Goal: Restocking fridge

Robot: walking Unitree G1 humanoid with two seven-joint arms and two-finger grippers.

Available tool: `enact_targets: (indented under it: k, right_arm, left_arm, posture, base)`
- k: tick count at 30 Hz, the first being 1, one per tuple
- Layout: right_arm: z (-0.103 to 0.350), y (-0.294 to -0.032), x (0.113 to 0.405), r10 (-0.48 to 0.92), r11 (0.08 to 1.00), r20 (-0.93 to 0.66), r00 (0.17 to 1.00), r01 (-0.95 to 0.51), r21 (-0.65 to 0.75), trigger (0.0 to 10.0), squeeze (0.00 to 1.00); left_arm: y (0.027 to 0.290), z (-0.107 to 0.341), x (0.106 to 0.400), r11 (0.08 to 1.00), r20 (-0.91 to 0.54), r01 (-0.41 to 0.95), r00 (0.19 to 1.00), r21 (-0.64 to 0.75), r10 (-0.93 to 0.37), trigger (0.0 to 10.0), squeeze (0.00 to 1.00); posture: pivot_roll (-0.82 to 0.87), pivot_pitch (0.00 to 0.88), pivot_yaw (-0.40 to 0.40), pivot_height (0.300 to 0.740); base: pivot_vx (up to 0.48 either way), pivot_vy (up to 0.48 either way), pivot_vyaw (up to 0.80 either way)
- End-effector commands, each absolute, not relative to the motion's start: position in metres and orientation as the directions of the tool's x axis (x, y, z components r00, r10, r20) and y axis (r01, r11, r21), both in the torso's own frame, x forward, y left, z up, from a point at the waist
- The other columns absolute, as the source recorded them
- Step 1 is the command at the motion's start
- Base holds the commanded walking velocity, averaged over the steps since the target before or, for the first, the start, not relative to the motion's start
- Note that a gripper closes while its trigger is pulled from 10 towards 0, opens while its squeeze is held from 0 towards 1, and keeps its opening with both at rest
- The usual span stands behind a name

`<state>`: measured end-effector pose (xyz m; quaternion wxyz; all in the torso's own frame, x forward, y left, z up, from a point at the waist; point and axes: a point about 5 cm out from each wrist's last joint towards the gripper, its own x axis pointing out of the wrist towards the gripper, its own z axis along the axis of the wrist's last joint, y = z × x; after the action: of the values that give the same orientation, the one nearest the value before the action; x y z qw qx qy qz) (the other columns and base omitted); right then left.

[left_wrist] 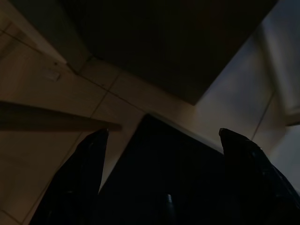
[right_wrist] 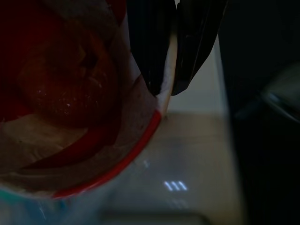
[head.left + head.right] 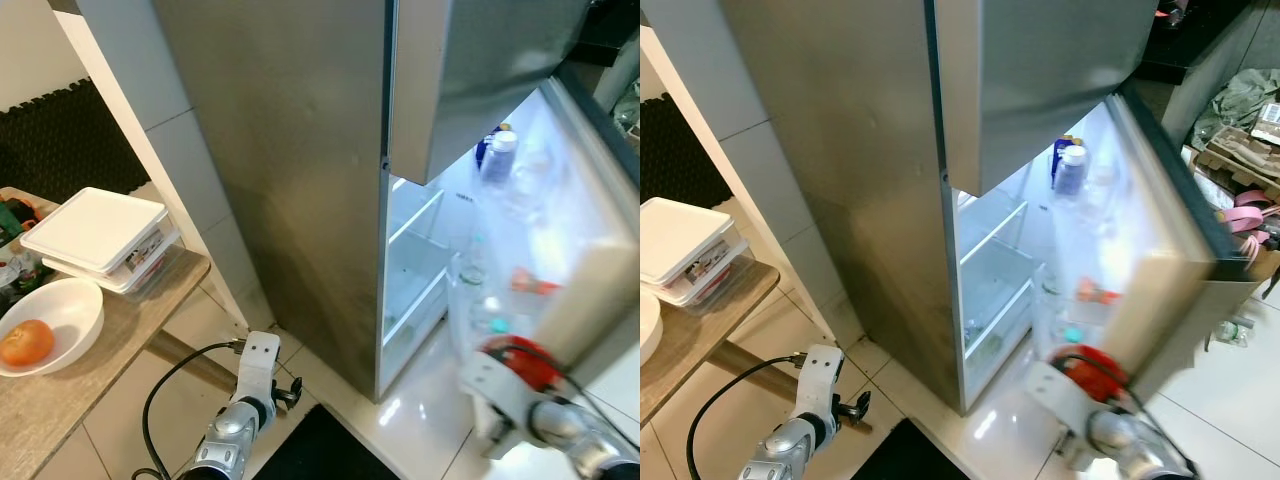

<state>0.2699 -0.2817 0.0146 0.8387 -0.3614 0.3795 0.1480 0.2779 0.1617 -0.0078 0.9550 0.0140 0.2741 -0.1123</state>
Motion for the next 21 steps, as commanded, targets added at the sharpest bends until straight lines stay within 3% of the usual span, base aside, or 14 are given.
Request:
enact_targets:
  k: [1,4,9,21]
  right_arm:
    - [0.019,-0.294,0.268,-0.081,0.72,-0.717,0.693,-0.457,-0.523,10.0,0.0]
    - [0.013,-0.305,0.257,-0.119,0.733,-0.729,0.674,-0.435,-0.523,10.0,0.0]
    - [-0.001,-0.295,0.246,-0.086,0.758,-0.74,0.667,-0.438,-0.483,10.0,0.0]
    - [-0.011,-0.242,0.254,0.069,0.861,-0.629,0.774,-0.365,-0.354,10.0,0.0]
  left_arm:
    - [0.169,-0.014,0.272,0.974,-0.558,0.225,0.806,-0.015,-0.195,10.0,0.0]
    - [0.168,-0.014,0.273,0.973,-0.559,0.229,0.805,-0.015,-0.198,10.0,0.0]
    - [0.166,-0.013,0.275,0.971,-0.558,0.237,0.804,-0.014,-0.205,10.0,0.0]
    - [0.161,-0.013,0.275,0.971,-0.552,0.24,0.807,-0.013,-0.208,10.0,0.0]
  posture:
    - [-0.11,0.121,0.08,0.74]
    - [-0.12,0.118,0.082,0.74]
    - [-0.12,0.111,0.088,0.74]
    - [-0.11,0.096,0.08,0.74]
  base:
    - [0.0,0.0,0.0]
    - [0.0,0.0,0.0]
    - [0.0,0.0,0.0]
    - [0.0,0.0,0.0]
